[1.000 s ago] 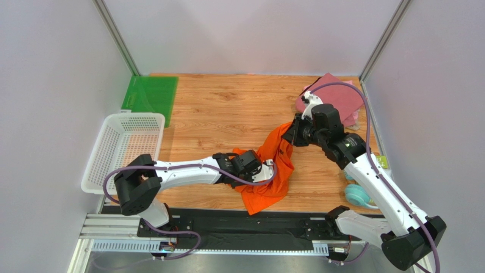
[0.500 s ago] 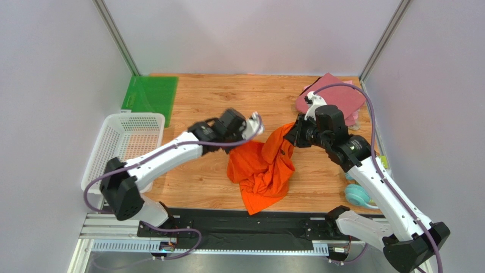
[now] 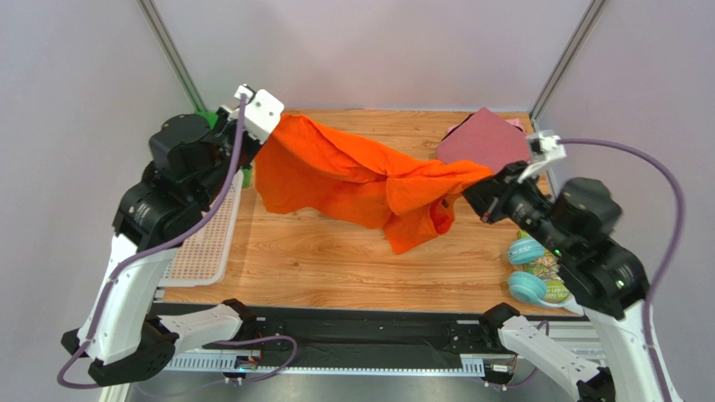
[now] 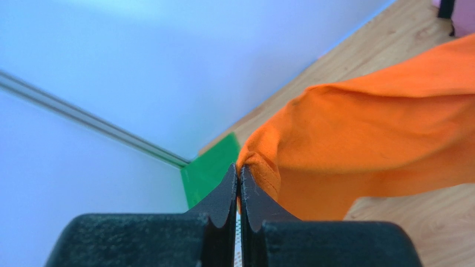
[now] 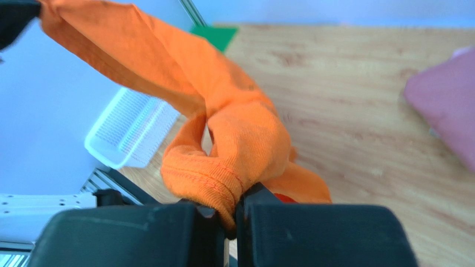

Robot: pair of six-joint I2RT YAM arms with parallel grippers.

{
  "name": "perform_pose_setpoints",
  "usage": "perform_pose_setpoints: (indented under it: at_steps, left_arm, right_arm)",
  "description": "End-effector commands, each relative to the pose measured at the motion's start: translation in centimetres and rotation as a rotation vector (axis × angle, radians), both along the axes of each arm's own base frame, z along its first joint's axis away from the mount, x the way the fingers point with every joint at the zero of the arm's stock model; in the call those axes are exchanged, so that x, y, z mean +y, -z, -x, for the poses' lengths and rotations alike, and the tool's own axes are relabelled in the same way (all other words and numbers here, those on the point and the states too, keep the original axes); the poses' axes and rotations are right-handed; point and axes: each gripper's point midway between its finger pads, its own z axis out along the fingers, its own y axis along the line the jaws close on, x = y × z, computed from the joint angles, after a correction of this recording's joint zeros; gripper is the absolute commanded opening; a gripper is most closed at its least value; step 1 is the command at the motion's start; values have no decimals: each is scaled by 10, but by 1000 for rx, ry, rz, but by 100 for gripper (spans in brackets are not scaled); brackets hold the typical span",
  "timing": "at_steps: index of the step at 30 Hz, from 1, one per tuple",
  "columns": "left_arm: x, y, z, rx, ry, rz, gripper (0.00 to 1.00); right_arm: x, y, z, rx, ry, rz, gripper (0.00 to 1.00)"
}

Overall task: Fold and stack the t-shirts
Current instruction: Flatten the tshirt out

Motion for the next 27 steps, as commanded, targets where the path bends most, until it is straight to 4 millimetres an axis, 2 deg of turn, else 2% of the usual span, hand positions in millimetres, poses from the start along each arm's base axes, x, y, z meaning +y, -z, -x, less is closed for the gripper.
perform_pose_setpoints:
  at_steps: [1,3,4,6,8,10,11,13,16,17,19,20,23,25,26,27]
  left_arm:
    - [41,-35,25,-83,-97,-33,0]
    - [49,-49,40,-108,-82,1,0]
    - [52,-48,48,-98,-73,2,0]
    - [58,-62,67,-129,-43,47,0]
    - [66,-67,81,-139,-31,57,0]
    - [72,-64,92,-125,-24,59,0]
    - [75,-67,98,-130,-18,67,0]
    - [78,-60,105,-108,-15,64,0]
    - [78,-42,105,-78,-16,45,0]
    - [74,-25,101,-41,-10,22,0]
    - [69,-8,95,-6,-6,3,0]
    - [64,11,88,39,-4,-23,0]
    - [52,37,78,96,15,-47,0]
    - [45,45,75,119,36,-50,0]
    - [40,58,71,147,44,-70,0]
    - [38,59,67,139,45,-79,0]
  right_arm:
    - [-21,-49,38,-144,-6,-48,0]
    - [-28,-59,52,-173,-10,-68,0]
    - [-31,-64,61,-188,-17,-75,0]
    - [-36,-72,76,-218,-32,-99,0]
    - [-41,-79,91,-240,-44,-126,0]
    - [-44,-78,99,-238,-48,-134,0]
    - [-44,-75,101,-226,-49,-135,0]
    - [-45,-67,101,-194,-44,-139,0]
    - [-46,-55,93,-148,-10,-137,0]
    - [-48,-50,87,-129,20,-137,0]
    - [-44,-43,77,-91,32,-128,0]
    - [-43,-39,72,-74,42,-121,0]
    - [-33,-26,57,-22,42,-105,0]
    - [-27,-16,46,9,42,-91,0]
    - [-28,-12,42,17,54,-82,0]
    - [-26,-8,38,29,60,-74,0]
